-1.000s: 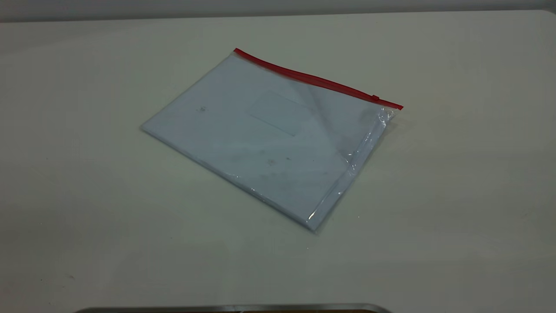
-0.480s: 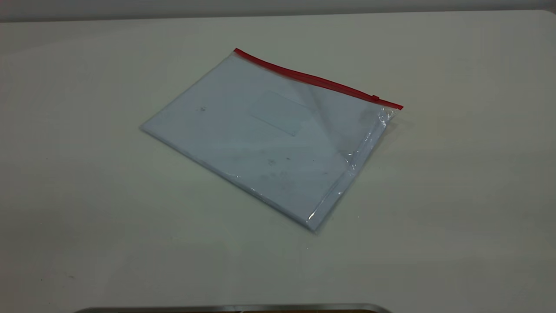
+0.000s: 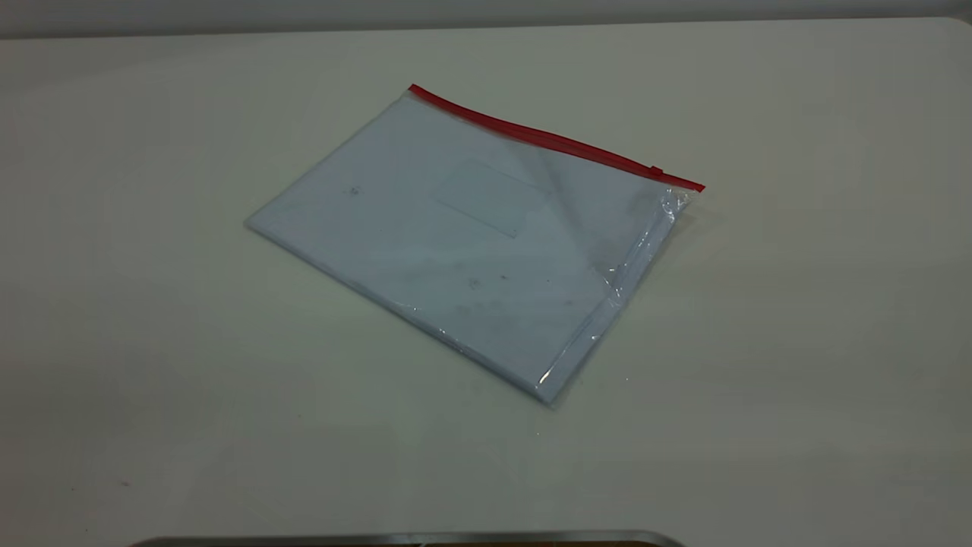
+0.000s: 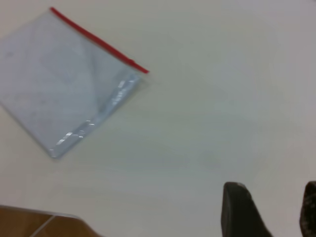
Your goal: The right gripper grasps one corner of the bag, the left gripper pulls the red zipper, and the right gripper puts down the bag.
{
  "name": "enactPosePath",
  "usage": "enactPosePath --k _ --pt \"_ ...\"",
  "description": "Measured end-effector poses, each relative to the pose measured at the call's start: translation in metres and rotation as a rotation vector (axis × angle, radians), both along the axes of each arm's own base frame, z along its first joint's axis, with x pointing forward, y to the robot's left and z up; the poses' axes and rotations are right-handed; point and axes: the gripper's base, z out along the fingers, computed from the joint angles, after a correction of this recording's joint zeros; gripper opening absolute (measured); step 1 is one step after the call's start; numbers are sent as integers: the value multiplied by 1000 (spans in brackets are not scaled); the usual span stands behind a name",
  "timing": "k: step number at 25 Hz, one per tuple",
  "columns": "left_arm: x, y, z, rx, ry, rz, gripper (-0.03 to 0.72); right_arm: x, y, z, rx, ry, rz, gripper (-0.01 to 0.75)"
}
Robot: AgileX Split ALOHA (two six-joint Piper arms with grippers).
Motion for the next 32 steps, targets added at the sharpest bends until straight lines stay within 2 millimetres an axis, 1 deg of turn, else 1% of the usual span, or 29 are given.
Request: enactPosePath --k 4,7,10,13,15,17,21,23,25,27,28,30,32 --pt "1 1 2 10 -14 8 388 3 1 5 16 -59 -1 340" --pt "9 7 13 37 -57 62 403 6 0 11 25 -128 -9 369" --pt "29 11 29 30 -53 126 438 8 0 14 32 -165 -13 441" --pt "61 13 46 24 1 141 482 18 1 15 35 -112 -18 525" --pt "89 14 55 22 59 144 508 32 1 16 36 -57 -22 557" --pt "119 13 64 1 104 141 528 52 2 15 45 23 -24 569" --pt "188 9 79 -80 144 134 540 97 7 8 98 181 -32 574" --pt "226 8 83 -91 155 115 541 120 9 4 119 231 -47 574" --pt "261 6 82 -102 174 81 541 146 9 -4 122 275 -69 574" --pt "296 4 74 -96 202 24 541 168 8 -14 118 318 -88 574" --pt "310 1 74 -90 200 -10 541 180 8 -22 114 347 -98 574" --pt "339 -5 65 -48 198 -99 541 199 8 -38 93 394 -101 574" --pt "361 -11 55 -13 201 -177 541 215 8 -58 75 446 -94 574"
